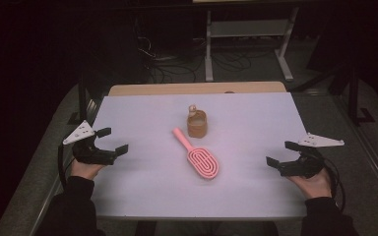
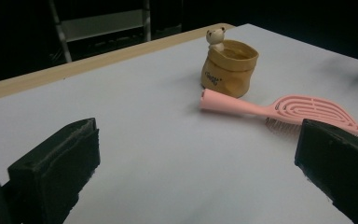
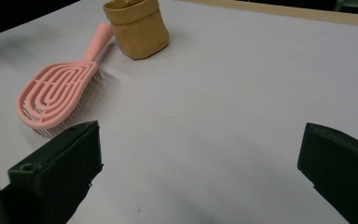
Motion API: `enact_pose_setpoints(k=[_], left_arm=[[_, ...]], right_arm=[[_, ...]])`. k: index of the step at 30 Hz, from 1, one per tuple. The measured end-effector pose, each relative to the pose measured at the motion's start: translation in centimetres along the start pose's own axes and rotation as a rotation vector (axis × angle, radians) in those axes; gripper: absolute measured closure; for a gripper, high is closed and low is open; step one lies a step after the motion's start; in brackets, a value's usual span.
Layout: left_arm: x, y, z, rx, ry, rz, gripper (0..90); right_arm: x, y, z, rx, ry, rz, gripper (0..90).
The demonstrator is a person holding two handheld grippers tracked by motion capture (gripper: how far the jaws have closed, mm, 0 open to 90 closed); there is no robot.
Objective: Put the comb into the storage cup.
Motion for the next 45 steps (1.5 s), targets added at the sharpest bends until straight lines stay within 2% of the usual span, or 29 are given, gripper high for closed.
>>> enact_pose_setpoints(k=[3, 12, 18, 28, 45], left_arm=[[-0.6, 0.3, 0.1, 0.01, 0.021, -0.009, 0.0], [-1.9, 1.0, 0.5, 0.037, 0.034, -0.023, 0.0], [-2.7, 1.6, 1.1, 0.054, 0.063, -0.038, 0.0], [-4.0, 2.9, 1.3, 0.073, 0.077, -0.054, 0.0], [-5.2, 4.8, 2.0, 0.103, 0.095, -0.088, 0.0]], right_arm=[[0.0, 0.1, 0.0, 0.0, 0.0, -0.005, 0.0], [0.0, 0.1, 0.0, -0.003, -0.003, -0.007, 0.0], [0.0, 0.1, 0.0, -0.002, -0.003, -0.003, 0.0], [-0.1, -0.1, 0.0, 0.005, -0.004, 0.008, 0.0], [0.0, 0.2, -0.3, -0.002, -0.01, -0.007, 0.0]])
Point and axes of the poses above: each handheld gripper's, and its own axes: y roughly forward along the jaws, x roughly out of its underside, z roughly to its right, the point moved 2 cm from there along y, roughly forward along the jaws, and after that the axes turned 9 degrees about -x, right-handed, at the moved point
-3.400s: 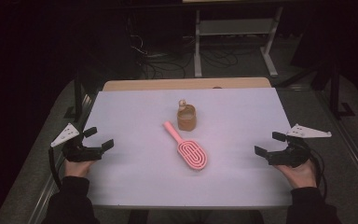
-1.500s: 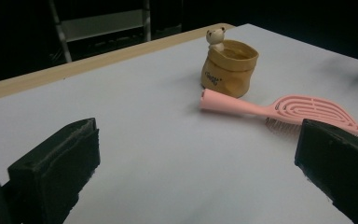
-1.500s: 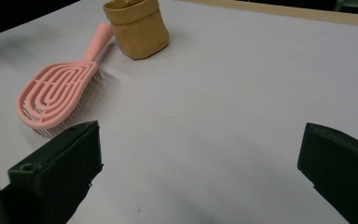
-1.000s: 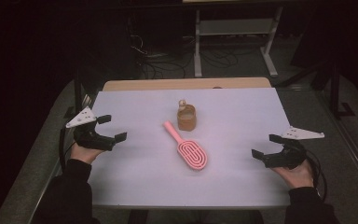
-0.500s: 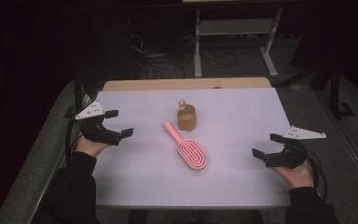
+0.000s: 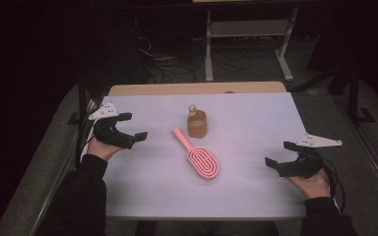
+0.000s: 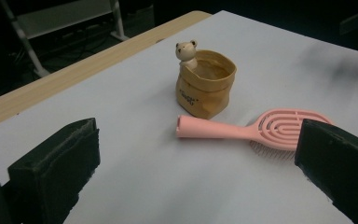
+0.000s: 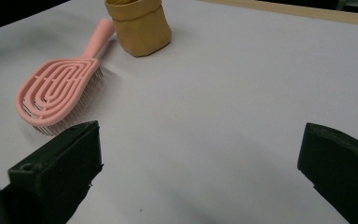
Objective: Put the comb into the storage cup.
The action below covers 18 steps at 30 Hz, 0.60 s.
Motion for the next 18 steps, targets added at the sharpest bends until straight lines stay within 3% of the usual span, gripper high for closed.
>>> enact_pose_setpoints(k=[18], left_arm=[[-1.3, 2.6, 0.6, 0.035, 0.018, -0.002, 0.0]], right_arm=[[0.0, -0.1, 0.0, 0.0, 0.004, 0.002, 0.0]])
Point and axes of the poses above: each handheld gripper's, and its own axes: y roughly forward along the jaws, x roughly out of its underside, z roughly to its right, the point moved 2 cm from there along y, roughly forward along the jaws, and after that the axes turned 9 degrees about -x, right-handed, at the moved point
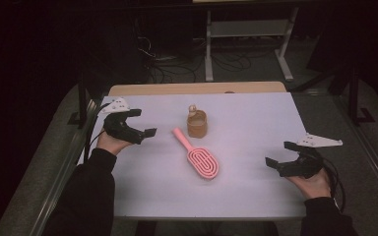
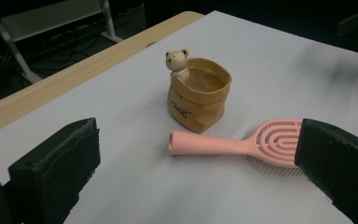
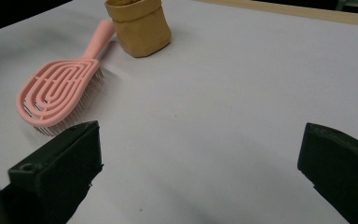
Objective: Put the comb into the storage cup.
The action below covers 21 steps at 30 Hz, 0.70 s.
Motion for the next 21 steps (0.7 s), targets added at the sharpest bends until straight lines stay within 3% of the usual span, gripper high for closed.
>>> enact_pose_setpoints(k=[16, 21], left_arm=[[-0.9, 2.1, -0.1, 0.009, 0.008, -0.014, 0.0], [-1.1, 3.2, 0.0, 0.03, 0.001, -0.023, 0.0]], right_arm=[[0.0, 0.0, 0.0, -0.003, -0.004, -0.003, 0.0], [0.0, 0.1, 0.0, -0.004, -0.003, -0.004, 0.0]])
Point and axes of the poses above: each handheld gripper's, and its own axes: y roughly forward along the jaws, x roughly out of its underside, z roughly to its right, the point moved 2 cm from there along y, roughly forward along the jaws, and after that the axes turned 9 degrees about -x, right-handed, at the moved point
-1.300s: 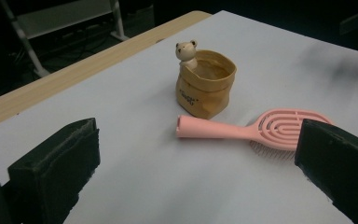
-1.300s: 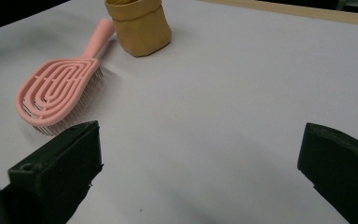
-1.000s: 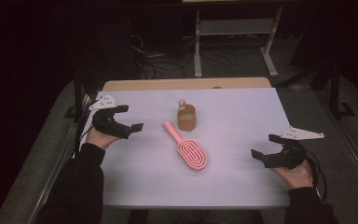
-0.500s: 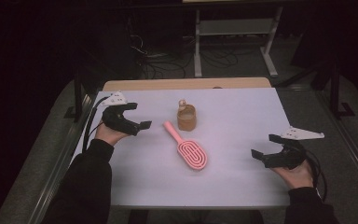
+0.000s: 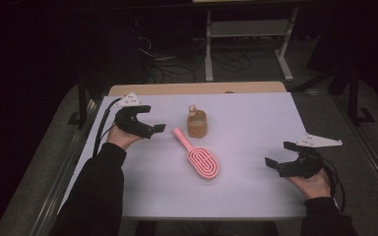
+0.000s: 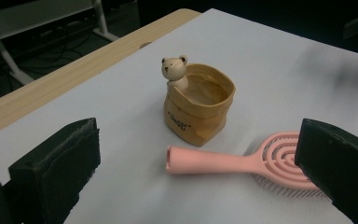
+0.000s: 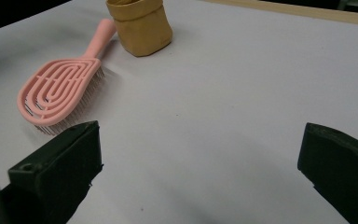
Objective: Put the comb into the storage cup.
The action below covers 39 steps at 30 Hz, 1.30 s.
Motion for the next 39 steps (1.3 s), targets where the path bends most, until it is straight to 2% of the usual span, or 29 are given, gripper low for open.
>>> enact_pose_setpoints(k=[10, 20, 25, 33, 39], left_arm=[[-1.0, 1.8, 0.2, 0.015, 0.018, -0.021, 0.0], [-1.0, 3.6, 0.1, 0.022, 0.013, -0.039, 0.0], [-0.9, 4.4, 0.1, 0.027, -0.003, -0.043, 0.0], [-0.7, 5.3, 0.1, 0.033, -0.006, -0.048, 4.0], [-0.2, 6.0, 0.0, 0.04, -0.018, -0.071, 12.1]], right_arm=[[0.0, 0.1, 0.0, -0.004, 0.0, 0.0, 0.0], [0.0, 0.0, 0.0, -0.004, -0.001, 0.002, 0.0], [0.0, 0.0, 0.0, -0.007, 0.0, 0.006, 0.0], [-0.1, -0.1, 0.0, -0.006, 0.0, 0.01, 0.0], [-0.1, -0.1, 0.1, -0.008, 0.002, 0.008, 0.0]])
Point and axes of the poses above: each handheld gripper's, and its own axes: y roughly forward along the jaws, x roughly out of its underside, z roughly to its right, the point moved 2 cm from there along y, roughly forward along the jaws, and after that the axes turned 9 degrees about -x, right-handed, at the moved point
